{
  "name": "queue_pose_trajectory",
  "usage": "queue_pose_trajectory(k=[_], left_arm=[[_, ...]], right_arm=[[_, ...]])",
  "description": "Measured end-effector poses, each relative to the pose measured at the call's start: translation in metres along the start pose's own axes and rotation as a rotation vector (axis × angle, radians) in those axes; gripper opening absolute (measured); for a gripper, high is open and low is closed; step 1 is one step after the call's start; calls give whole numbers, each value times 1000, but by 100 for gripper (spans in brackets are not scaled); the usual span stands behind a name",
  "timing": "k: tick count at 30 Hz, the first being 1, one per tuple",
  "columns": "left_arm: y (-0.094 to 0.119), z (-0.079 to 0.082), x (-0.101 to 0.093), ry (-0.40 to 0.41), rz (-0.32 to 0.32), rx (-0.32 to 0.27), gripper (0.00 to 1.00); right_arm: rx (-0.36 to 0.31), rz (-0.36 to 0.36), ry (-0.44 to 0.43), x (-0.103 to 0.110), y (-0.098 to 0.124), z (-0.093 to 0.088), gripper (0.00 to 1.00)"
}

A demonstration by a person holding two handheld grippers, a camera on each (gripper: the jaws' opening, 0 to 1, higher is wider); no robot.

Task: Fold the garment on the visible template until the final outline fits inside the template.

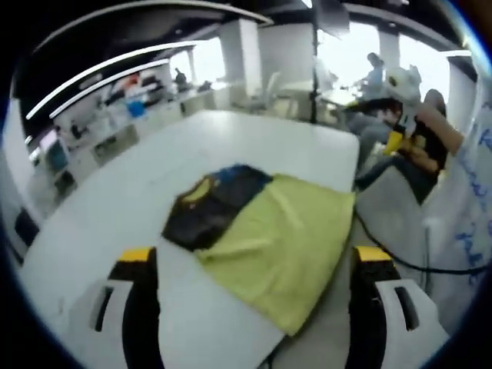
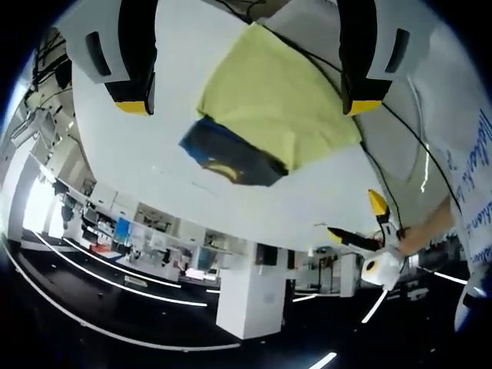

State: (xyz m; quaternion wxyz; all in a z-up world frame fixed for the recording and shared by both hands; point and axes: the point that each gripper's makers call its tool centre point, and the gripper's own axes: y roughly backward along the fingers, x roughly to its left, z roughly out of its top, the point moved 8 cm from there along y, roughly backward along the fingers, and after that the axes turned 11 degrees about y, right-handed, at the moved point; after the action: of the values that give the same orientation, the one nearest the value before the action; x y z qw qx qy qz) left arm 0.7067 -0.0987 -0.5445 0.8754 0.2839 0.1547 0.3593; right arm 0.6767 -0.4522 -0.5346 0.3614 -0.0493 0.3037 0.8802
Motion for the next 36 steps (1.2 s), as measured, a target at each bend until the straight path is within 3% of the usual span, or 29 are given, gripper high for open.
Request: queue_pose_trajectory(k=[4,8,11,15,17,21,26,29,31,34,36], left_arm=[[1,-14,-2,-24,1,50,99],[2,-24,-5,-23,-25,55,99],[2,-37,-6,-21,-18,122,94],[0,-48,-7,52,-28,146,85],[-1,-52,-10,53,-33,151,79],[-4,-61,-12,67,-36,185,75],[-8,-71,-9,190,-30,195,66],[-11,-80,-8,258,-39,239,55],[-14,-85,-5,276,-26,265,53],[-17,-94,-2,337,5,316,49],[-21,-98,-1,368,18,316,45]], right_arm=[[28,-3,16,0,2,-5,100],[43,-14,16,-4,6,-9,100],[57,-13,19,-4,6,-12,99],[78,17,4,-1,4,-18,94],[84,20,5,-1,3,-19,91],[98,21,-8,-3,0,-20,84],[131,39,-39,-3,-7,-28,73],[168,66,-88,0,-9,-35,64],[171,70,-110,0,-10,-38,60],[227,52,-137,-1,-12,-45,52],[245,56,-171,0,-13,-48,49]])
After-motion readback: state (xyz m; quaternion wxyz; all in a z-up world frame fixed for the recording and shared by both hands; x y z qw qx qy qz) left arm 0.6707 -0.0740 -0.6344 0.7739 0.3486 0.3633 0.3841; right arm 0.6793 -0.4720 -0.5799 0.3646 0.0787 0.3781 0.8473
